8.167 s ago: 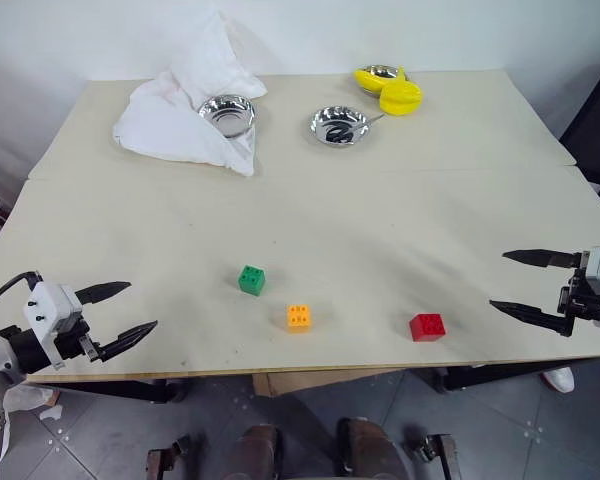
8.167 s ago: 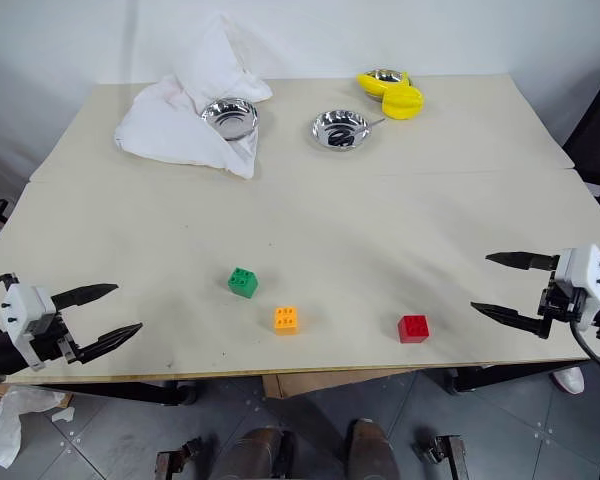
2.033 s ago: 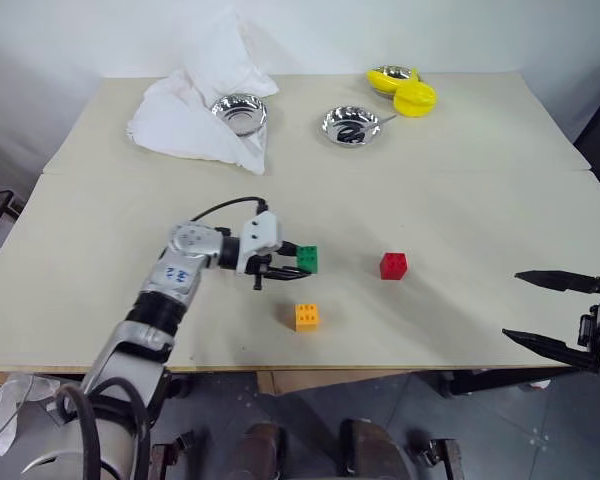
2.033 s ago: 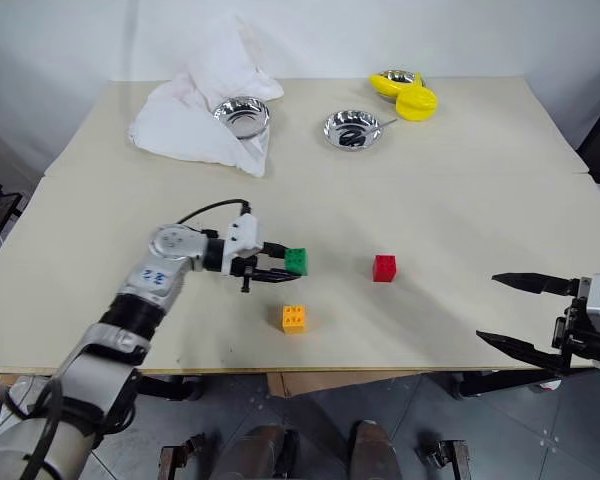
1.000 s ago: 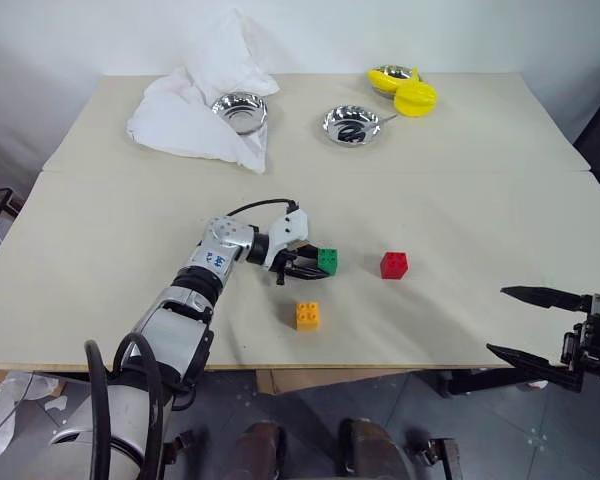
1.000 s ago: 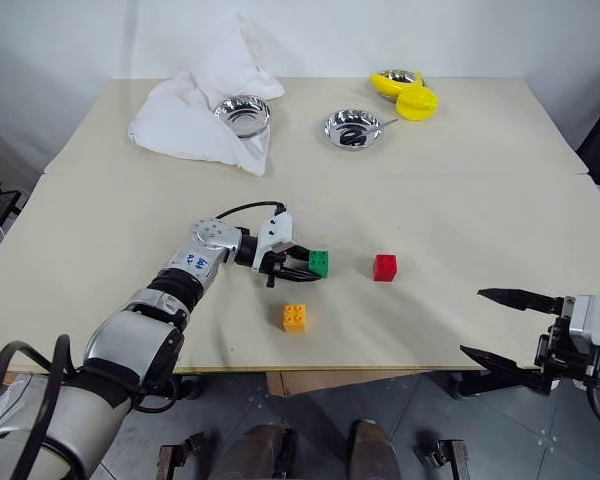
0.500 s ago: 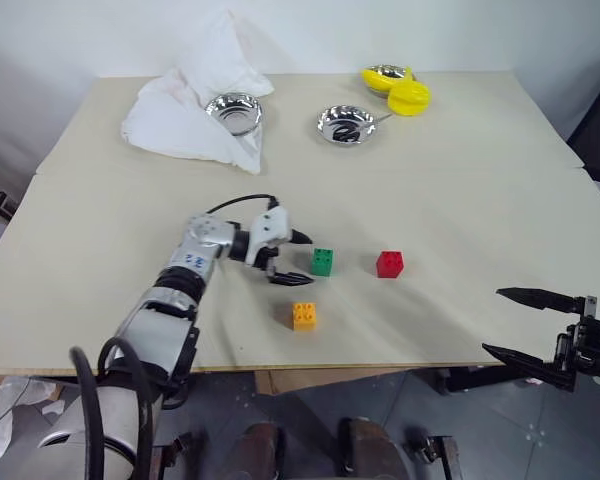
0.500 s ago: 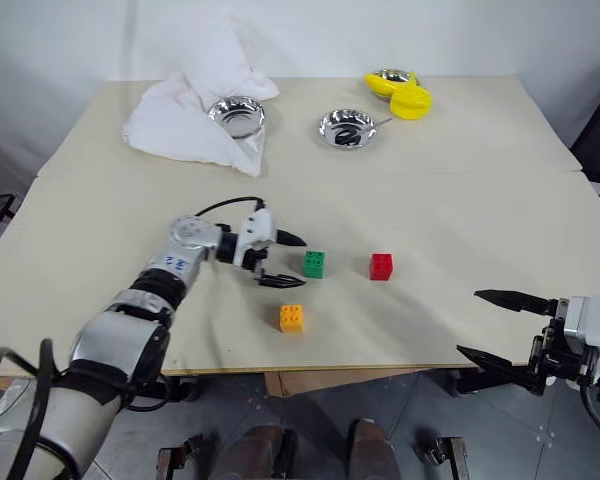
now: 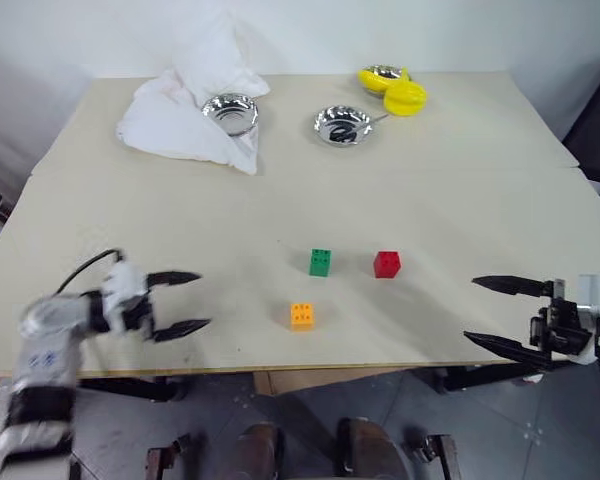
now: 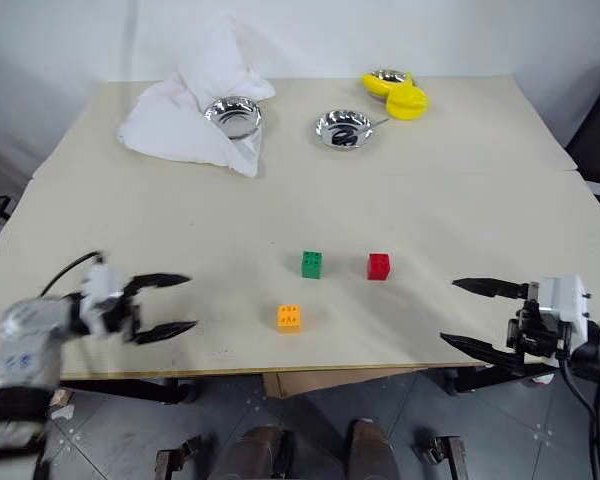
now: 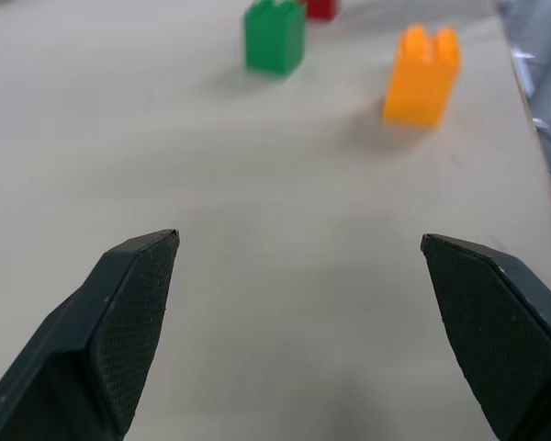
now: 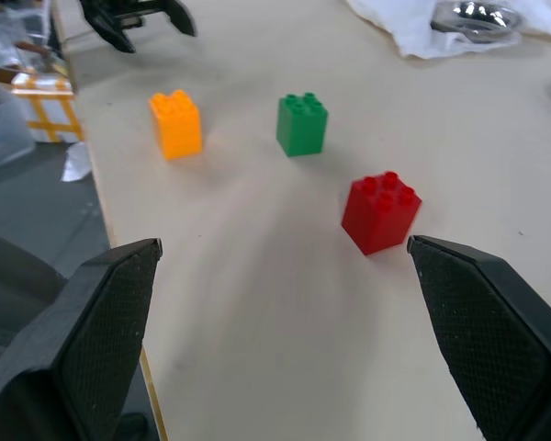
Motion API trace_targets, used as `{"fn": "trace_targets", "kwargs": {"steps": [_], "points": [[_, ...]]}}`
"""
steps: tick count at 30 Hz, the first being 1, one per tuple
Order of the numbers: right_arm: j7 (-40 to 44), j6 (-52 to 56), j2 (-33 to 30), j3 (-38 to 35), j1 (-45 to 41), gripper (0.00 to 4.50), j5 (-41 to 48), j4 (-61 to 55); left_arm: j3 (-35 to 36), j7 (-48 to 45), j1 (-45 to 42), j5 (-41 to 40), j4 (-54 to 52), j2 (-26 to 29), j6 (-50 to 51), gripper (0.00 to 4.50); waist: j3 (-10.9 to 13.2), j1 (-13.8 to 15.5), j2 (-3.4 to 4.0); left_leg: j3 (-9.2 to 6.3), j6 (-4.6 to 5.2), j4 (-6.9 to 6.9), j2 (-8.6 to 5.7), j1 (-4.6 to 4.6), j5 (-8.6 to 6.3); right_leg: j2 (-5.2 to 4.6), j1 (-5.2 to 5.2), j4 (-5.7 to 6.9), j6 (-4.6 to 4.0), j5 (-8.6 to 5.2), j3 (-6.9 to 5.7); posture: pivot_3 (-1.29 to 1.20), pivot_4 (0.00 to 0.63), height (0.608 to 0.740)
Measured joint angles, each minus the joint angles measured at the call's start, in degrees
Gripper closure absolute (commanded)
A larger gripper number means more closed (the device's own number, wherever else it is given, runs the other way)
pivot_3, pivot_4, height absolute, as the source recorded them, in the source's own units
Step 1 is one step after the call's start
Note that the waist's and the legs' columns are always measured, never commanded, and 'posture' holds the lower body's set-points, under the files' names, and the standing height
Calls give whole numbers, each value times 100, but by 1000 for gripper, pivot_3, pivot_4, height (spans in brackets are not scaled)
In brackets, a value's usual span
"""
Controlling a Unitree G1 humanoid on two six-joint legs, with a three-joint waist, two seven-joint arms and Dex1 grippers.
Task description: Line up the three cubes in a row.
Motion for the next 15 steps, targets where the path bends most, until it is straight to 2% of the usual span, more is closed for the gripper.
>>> {"fn": "trace_targets", "kwargs": {"steps": [5,8,13,15], "points": [[290,-82,-36,279,-335,0,-47,90,1120,524,1453,-284,-749,246,283,15,0,52,0,-2,3,1,-1,3,-2,0,9,-10,-1,0,2,0,150,740],[366,-162,-131,356,-464,0,-66,227,1493,527,2066,-389,-1148,316,315,15,-1,65,2,-2,7,0,-2,4,-6,-3,12,-15,-2,-1,3,0,150,740],[387,-165,-141,473,-612,0,-106,416,1189,586,2164,-428,-2040,314,437,15,-1,71,2,-2,7,0,-2,3,-6,-4,14,-19,-3,-1,3,0,150,740],[403,-159,-227,515,-637,0,-122,458,600,788,1778,-320,-2502,273,626,15,-3,74,13,-2,7,0,-6,2,-5,-4,14,-18,-3,-1,4,0,150,740]]}}
